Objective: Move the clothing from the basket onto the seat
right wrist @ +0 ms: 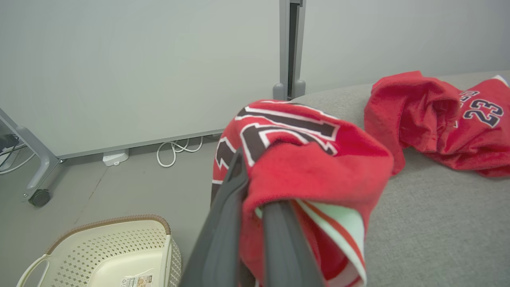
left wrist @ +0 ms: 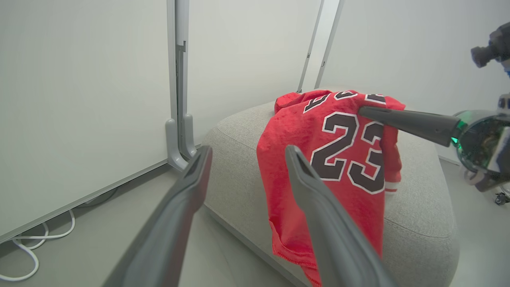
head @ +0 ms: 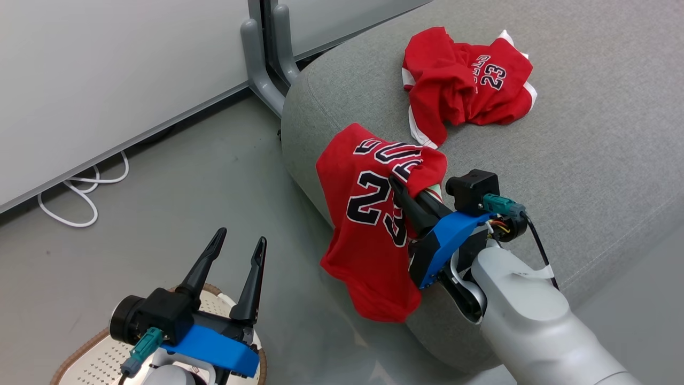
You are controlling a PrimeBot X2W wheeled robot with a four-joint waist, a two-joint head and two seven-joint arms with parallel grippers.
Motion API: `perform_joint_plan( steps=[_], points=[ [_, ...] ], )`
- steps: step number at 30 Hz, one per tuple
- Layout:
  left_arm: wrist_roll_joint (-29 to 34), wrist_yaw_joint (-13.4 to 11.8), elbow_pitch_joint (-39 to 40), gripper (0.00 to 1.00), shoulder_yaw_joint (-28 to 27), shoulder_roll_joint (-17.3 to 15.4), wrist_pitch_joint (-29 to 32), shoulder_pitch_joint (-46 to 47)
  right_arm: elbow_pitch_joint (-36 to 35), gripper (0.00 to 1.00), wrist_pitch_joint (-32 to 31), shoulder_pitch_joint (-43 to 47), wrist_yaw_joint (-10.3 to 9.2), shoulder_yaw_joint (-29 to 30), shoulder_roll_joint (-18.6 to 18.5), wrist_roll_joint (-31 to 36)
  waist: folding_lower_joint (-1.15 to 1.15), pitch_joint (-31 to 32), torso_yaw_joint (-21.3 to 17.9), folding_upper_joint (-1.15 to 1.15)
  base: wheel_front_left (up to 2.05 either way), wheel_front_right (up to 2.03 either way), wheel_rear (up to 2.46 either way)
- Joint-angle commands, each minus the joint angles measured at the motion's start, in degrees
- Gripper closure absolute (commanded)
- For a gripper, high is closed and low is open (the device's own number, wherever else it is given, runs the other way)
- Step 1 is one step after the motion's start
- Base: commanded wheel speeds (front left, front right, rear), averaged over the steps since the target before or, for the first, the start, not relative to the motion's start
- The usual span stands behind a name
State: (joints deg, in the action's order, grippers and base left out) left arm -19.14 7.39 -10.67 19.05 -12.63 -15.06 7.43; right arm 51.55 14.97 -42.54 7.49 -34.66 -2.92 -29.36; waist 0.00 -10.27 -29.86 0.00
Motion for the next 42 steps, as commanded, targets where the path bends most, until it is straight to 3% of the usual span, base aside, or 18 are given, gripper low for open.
perform_joint_plan(
  steps=[1,8,14,19,27,33,42],
  points=[
    [0.05,0.12,-0.02,0.00,-0.06,-0.40,-0.17,0.87,-0.34,1.00,0.31,0.88,0.01,0.26,0.05,0.10,0.00,-0.06,-0.01,0.00,0.00,0.00,0.00],
    [-0.13,0.12,-0.12,0.00,0.50,-0.81,-0.16,1.34,-0.67,1.00,0.31,0.34,0.01,1.66,0.03,0.42,0.00,-0.70,0.88,0.00,0.00,0.00,0.00],
    [0.90,0.12,0.91,0.00,0.57,-1.86,-0.17,3.02,-1.57,1.00,0.31,-4.38,0.01,9.50,-1.11,3.13,0.00,-4.50,2.21,0.00,0.00,0.00,0.00],
    [2.07,0.13,2.41,0.00,1.30,-3.48,-0.16,5.54,-3.29,1.00,0.31,-11.28,0.01,17.81,-6.06,6.89,0.00,-9.90,3.79,0.00,0.00,0.00,0.00],
    [3.58,0.13,6.19,0.00,3.54,-8.79,0.16,11.10,-5.52,1.00,-0.12,-22.67,0.01,30.38,-16.92,9.11,0.00,-20.46,6.19,0.00,0.00,0.00,0.00],
    [5.26,-0.24,12.54,0.00,2.78,-12.36,1.84,13.53,-4.70,1.00,0.10,-25.10,0.01,40.51,-21.20,11.02,0.00,-28.09,7.57,0.00,0.00,0.00,0.00],
    [5.47,-0.91,17.84,0.00,2.79,-13.59,3.68,14.86,0.65,1.00,0.27,-20.64,0.01,48.42,-18.63,13.03,0.00,-33.02,10.94,0.00,0.00,0.00,0.00]
  ],
)
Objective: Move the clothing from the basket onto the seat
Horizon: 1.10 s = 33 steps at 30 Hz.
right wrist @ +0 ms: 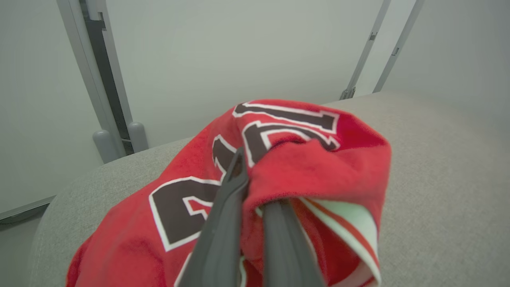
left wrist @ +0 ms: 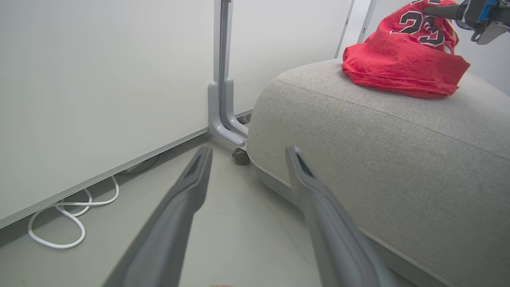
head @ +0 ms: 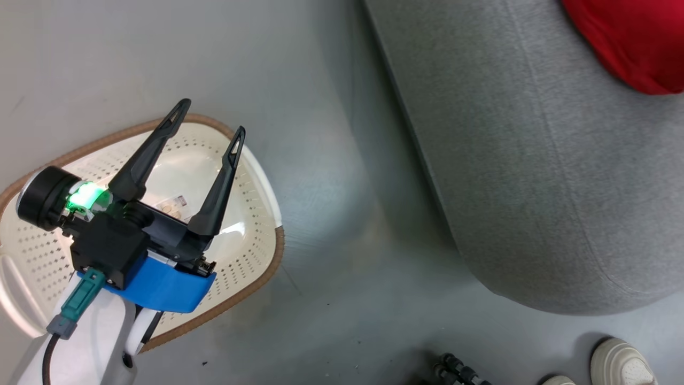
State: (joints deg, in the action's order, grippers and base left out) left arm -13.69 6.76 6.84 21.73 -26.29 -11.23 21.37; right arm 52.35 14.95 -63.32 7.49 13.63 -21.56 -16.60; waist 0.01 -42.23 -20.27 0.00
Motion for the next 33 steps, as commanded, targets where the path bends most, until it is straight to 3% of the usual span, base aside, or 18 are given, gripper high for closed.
perform_joint_plan(
  steps=[1,5,6,7,8,20,26,33],
  points=[
    [0.01,-0.27,0.27,0.00,0.34,0.26,-0.18,1.15,0.05,1.00,0.29,0.47,0.01,0.68,0.21,0.62,-0.01,-1.13,1.71,0.00,0.00,0.00,0.00],
    [-0.29,-0.31,-0.51,0.00,0.72,0.98,-0.81,1.74,0.54,1.00,0.30,1.73,0.01,2.31,0.74,2.02,-0.01,-0.55,2.88,0.00,0.00,0.00,0.00],
    [-0.42,-0.36,-0.85,0.00,0.76,1.20,-1.07,1.72,0.63,0.78,0.31,1.79,0.01,2.50,0.89,2.44,-0.01,-0.20,3.06,0.00,0.00,0.00,0.00],
    [-0.54,-0.41,-1.28,0.00,0.81,1.50,-1.29,1.69,0.74,0.43,0.32,1.76,0.01,2.59,0.96,2.81,-0.01,0.24,3.21,0.00,0.00,0.00,0.00],
    [-0.89,-0.41,-1.92,0.00,0.84,1.87,-1.64,1.63,1.08,0.00,0.31,1.97,0.01,2.30,1.11,3.17,-0.01,0.85,3.38,0.00,0.00,0.00,0.00],
    [-5.26,0.11,-12.73,0.00,0.81,9.58,-3.98,-1.80,1.30,0.00,0.24,10.49,0.01,-6.56,1.13,6.53,-0.01,16.15,7.09,0.00,0.00,0.00,0.00],
    [-6.15,0.33,-15.42,0.00,-4.37,13.61,-4.01,-8.00,-5.11,0.00,0.26,20.34,0.01,-12.88,3.10,4.60,-0.01,26.19,9.05,0.00,0.00,0.00,0.00],
    [-6.12,0.64,-17.19,0.00,-9.01,16.19,-4.03,-13.49,-11.96,0.00,-0.27,30.14,0.01,-15.12,5.94,4.85,-0.01,32.86,11.10,0.00,0.00,0.00,0.00]
  ],
)
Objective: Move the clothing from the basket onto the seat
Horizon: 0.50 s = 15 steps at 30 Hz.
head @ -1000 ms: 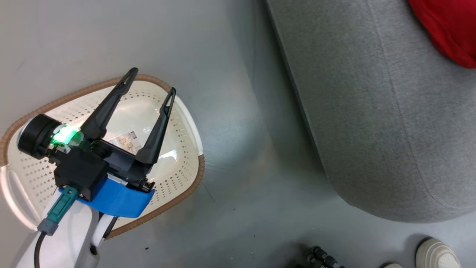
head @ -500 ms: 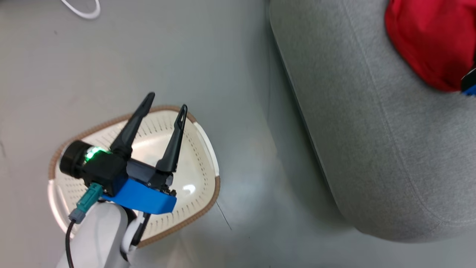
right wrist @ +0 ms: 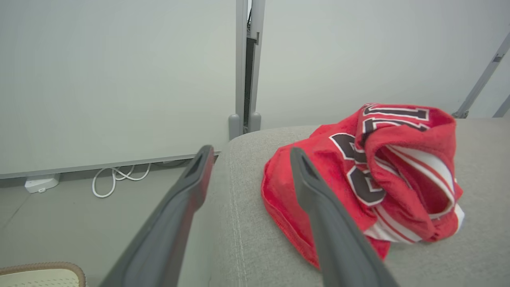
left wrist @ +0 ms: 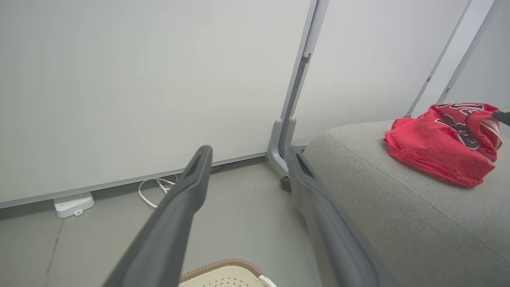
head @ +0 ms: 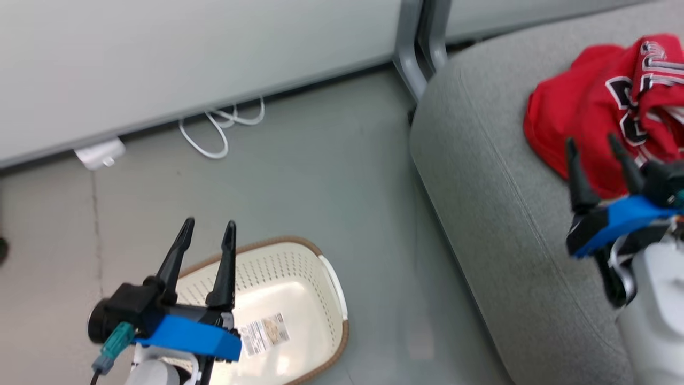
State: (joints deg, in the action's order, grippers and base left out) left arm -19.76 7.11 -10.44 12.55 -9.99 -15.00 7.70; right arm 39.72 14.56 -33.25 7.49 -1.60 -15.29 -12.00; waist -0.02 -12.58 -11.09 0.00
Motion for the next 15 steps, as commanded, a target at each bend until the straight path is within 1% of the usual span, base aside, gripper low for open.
perform_joint_plan(
  steps=[1,7,15],
  points=[
    [-0.19,0.33,-0.16,0.00,-0.50,0.32,-0.25,-0.66,-0.64,0.00,-0.21,1.61,0.01,-0.08,0.15,0.58,0.02,4.08,2.34,0.00,0.00,0.00,0.00],
    [-0.28,0.46,-0.89,0.00,-4.22,2.13,-0.26,-4.92,-8.94,0.00,-2.09,10.80,0.01,-0.52,3.87,2.86,0.02,8.27,5.04,0.00,0.00,0.00,0.00],
    [-0.93,0.52,-2.82,0.00,-8.92,3.24,-0.26,-8.48,-18.83,0.00,-4.84,20.29,0.01,0.25,8.88,6.70,0.02,11.57,8.49,0.00,0.00,0.00,0.00]
  ],
)
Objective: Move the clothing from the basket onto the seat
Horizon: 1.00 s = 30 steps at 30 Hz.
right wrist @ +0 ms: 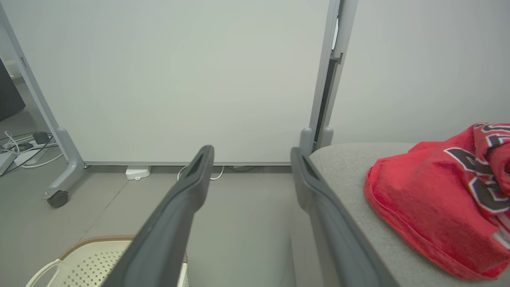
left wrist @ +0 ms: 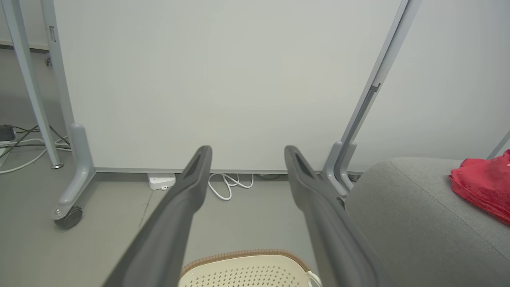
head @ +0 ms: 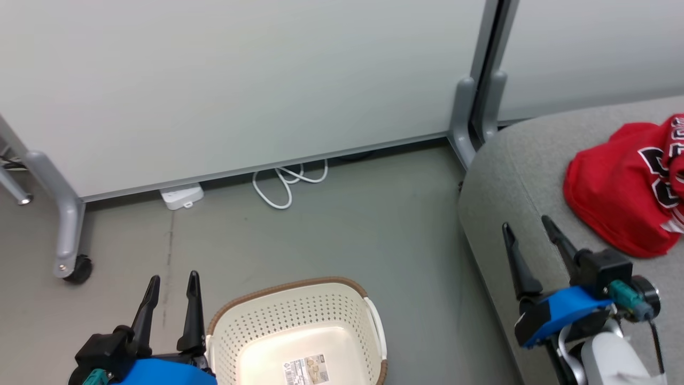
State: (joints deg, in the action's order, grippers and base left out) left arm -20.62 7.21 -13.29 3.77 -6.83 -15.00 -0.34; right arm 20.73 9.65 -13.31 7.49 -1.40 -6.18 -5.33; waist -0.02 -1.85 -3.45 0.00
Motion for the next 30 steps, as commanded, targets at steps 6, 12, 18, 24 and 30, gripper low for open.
perform_joint_plan(
  steps=[6,12,18,24,30],
  points=[
    [0.00,0.43,-1.32,0.00,-1.97,0.14,-0.25,-1.65,-4.53,0.00,-1.68,4.92,0.01,-0.70,2.02,1.56,0.02,1.94,2.89,0.00,0.00,0.00,0.00],
    [0.09,0.43,-2.30,0.00,-2.62,-0.21,-0.26,-2.06,-6.73,0.00,-2.77,6.91,0.01,-0.91,2.92,2.45,0.02,2.13,3.66,0.00,0.00,0.00,0.00],
    [0.28,0.43,-2.55,0.00,-3.21,-0.02,-0.26,-2.23,-7.64,0.00,-3.13,8.06,0.01,-0.69,3.24,2.30,0.02,2.21,3.85,0.00,0.00,0.00,0.00],
    [0.26,0.43,-2.91,0.00,-3.14,0.02,-0.26,-2.25,-7.80,0.00,-3.30,8.12,0.01,-1.06,3.31,1.51,0.02,2.23,3.63,0.00,0.00,0.00,0.00],
    [-0.10,-0.03,-5.05,1.00,-2.93,0.67,0.35,-2.51,-5.17,1.00,-3.11,8.45,0.00,-1.15,3.25,1.34,0.02,2.25,3.60,0.00,0.00,0.00,0.00]
  ],
)
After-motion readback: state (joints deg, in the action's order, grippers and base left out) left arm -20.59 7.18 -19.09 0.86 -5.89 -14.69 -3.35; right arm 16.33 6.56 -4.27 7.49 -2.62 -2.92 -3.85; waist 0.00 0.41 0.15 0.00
